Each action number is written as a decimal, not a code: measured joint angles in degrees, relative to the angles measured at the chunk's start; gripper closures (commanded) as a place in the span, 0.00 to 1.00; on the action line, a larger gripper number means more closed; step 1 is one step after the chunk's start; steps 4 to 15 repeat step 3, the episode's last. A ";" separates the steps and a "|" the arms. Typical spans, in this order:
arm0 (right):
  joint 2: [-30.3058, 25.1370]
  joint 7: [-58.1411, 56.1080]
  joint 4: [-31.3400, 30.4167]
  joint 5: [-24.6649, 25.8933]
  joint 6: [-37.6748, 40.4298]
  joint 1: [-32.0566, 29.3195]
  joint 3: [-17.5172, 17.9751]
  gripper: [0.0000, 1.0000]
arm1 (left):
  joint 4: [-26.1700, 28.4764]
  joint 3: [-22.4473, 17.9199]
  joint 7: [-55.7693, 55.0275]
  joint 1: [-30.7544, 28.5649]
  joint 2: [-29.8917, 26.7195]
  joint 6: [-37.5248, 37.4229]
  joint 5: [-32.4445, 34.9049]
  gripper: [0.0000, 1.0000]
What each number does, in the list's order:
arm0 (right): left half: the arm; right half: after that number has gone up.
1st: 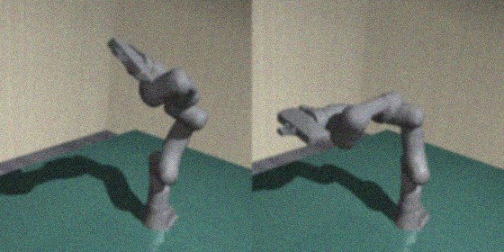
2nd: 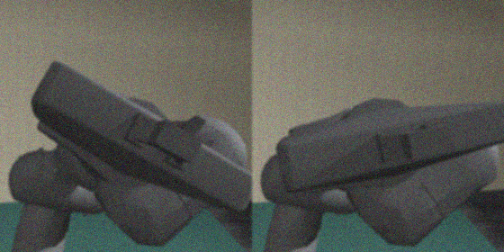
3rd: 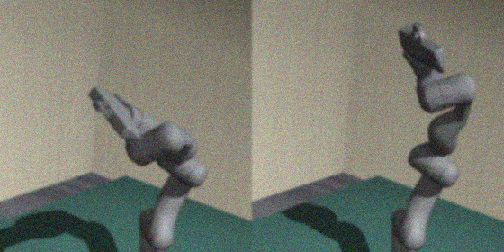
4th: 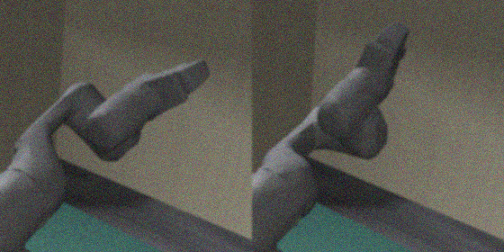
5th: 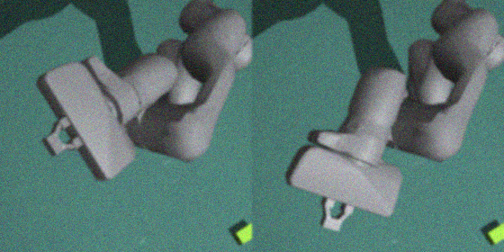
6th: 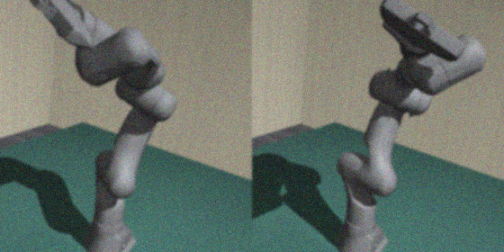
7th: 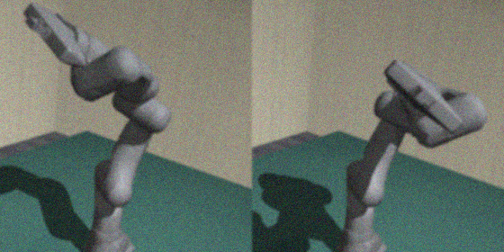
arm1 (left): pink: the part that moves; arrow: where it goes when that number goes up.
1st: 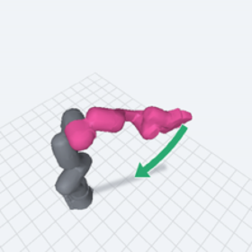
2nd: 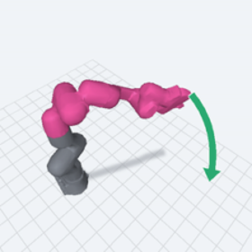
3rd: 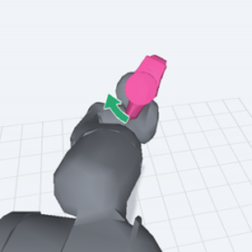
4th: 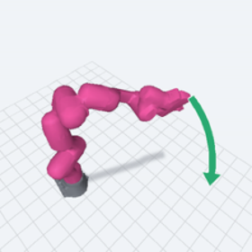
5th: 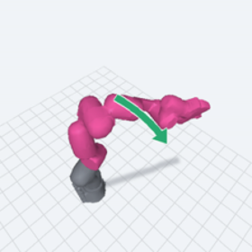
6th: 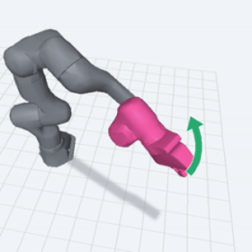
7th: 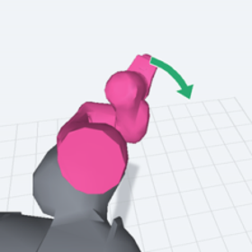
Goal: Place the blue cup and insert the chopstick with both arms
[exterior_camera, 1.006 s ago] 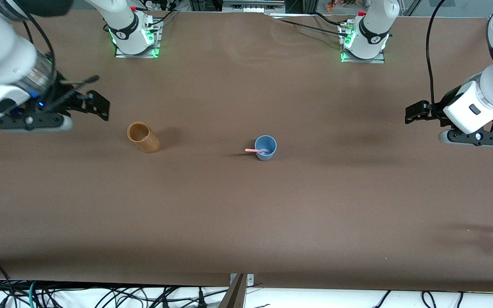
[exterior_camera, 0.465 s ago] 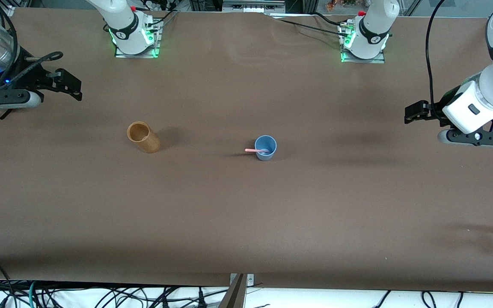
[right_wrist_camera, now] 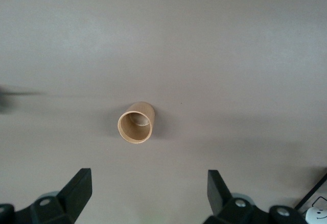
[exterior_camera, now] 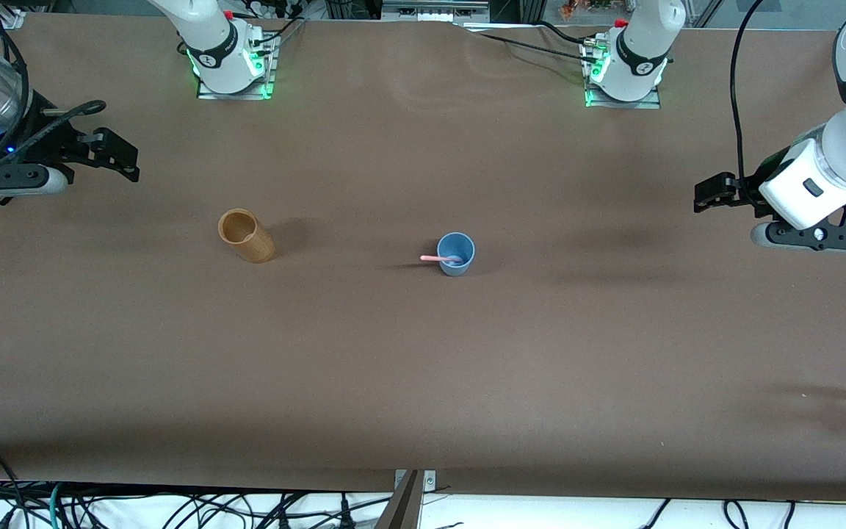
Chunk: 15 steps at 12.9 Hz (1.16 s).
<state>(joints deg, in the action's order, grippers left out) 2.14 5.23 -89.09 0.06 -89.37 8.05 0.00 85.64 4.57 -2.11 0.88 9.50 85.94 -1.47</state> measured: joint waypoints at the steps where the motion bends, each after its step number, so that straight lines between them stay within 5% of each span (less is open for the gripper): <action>1: 0.03 -0.08 0.01 0.00 -0.01 -0.01 0.00 0.00 | 0.00 0.00 0.00 0.00 0.00 0.00 0.00 0.00; 15: 0.03 -0.23 0.01 0.00 0.01 -0.01 0.00 0.00 | 0.00 0.00 0.00 0.00 0.00 0.00 0.00 0.00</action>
